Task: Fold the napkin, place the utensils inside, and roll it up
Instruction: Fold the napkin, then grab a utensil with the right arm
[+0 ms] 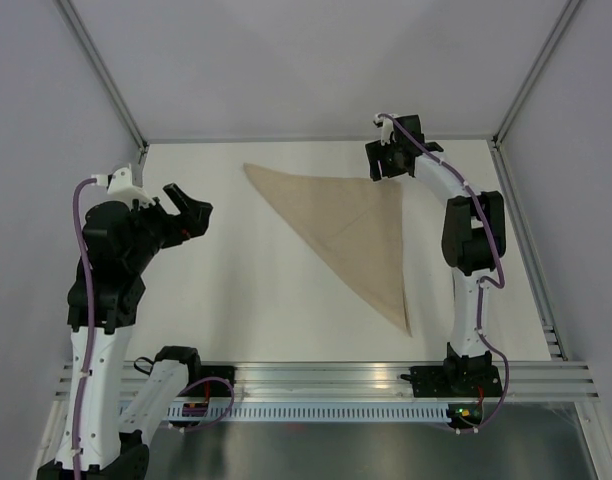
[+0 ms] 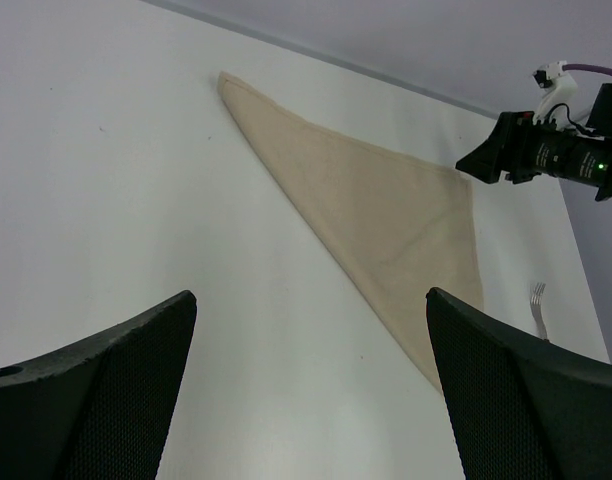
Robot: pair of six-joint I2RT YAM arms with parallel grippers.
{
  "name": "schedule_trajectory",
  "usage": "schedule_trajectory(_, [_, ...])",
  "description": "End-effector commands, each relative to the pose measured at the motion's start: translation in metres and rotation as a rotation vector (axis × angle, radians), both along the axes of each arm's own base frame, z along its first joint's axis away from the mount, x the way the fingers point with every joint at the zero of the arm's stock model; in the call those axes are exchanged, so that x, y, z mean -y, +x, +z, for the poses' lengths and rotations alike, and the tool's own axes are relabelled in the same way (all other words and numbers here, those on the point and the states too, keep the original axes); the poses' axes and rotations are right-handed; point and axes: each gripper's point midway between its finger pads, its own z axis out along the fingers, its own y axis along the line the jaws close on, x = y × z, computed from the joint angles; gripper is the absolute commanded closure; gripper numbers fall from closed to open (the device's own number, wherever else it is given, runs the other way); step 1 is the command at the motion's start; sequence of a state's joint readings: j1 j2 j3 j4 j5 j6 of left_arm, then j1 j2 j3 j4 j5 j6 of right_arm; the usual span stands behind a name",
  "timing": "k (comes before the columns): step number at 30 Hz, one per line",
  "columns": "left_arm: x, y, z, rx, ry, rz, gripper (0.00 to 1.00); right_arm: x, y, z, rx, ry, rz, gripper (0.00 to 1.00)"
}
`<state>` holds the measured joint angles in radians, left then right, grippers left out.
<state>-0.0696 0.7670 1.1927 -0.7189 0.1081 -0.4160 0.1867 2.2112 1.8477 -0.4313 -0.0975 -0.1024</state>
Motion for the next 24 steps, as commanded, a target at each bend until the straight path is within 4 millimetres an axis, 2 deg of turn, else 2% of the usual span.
schedule_trajectory(1, [0.009, 0.01, -0.005, 0.011, -0.06, -0.02, 0.0, 0.01, 0.011, 0.027, 0.049, -0.03, -0.045, 0.25])
schedule_trajectory(3, [0.011, 0.016, -0.01, 0.01, -0.08, -0.024, 0.0, 0.012, 0.009, 0.032, 0.05, -0.027, -0.05, 0.25])
schedule_trajectory(4, [0.014, 0.02, -0.02, -0.01, -0.088, -0.031, 0.0, 0.01, 0.003, 0.038, 0.047, -0.016, -0.036, 0.25])
schedule_trajectory(6, [0.018, 0.026, -0.024, -0.002, -0.114, -0.045, 0.0, 0.011, -0.008, 0.041, 0.032, -0.009, -0.023, 0.27])
schedule_trajectory(7, [0.023, 0.03, -0.036, -0.032, -0.129, -0.061, 0.0, 0.008, -0.019, 0.045, 0.021, 0.004, 0.001, 0.32])
schedule_trajectory(9, [0.028, 0.036, -0.044, -0.043, -0.158, -0.079, 0.0, 0.005, -0.035, 0.046, -0.005, 0.015, 0.035, 0.38])
schedule_trajectory(10, [0.033, 0.041, -0.052, -0.052, -0.174, -0.096, 0.01, 0.002, -0.052, 0.046, -0.027, 0.034, 0.063, 0.46])
schedule_trajectory(12, [0.039, 0.048, -0.06, -0.061, -0.207, -0.113, 0.03, 0.001, -0.072, 0.045, -0.059, 0.042, 0.102, 0.53])
schedule_trajectory(14, [0.047, 0.057, -0.07, -0.065, -0.231, -0.145, 0.07, -0.004, -0.101, 0.042, -0.097, 0.067, 0.164, 0.63])
schedule_trajectory(15, [0.05, 0.059, -0.079, -0.085, -0.248, -0.152, 0.09, -0.005, -0.114, 0.05, -0.099, 0.071, 0.186, 0.68])
schedule_trajectory(16, [0.053, 0.065, -0.079, -0.071, -0.255, -0.163, 0.11, -0.004, -0.129, 0.041, -0.135, 0.071, 0.203, 0.7])
schedule_trajectory(17, [0.057, 0.069, -0.087, -0.091, -0.26, -0.171, 0.12, -0.005, -0.137, 0.041, -0.146, 0.076, 0.222, 0.71])
schedule_trajectory(18, [0.059, 0.073, -0.096, -0.107, -0.272, -0.169, 0.14, -0.002, -0.147, 0.046, -0.148, 0.061, 0.244, 0.74])
schedule_trajectory(21, [0.07, 0.082, -0.11, -0.13, -0.296, -0.198, 0.19, 0.01, -0.174, 0.04, -0.183, 0.007, 0.26, 0.75])
schedule_trajectory(24, [0.079, 0.09, -0.121, -0.138, -0.298, -0.214, 0.21, 0.031, -0.187, 0.044, -0.167, -0.04, 0.22, 0.75])
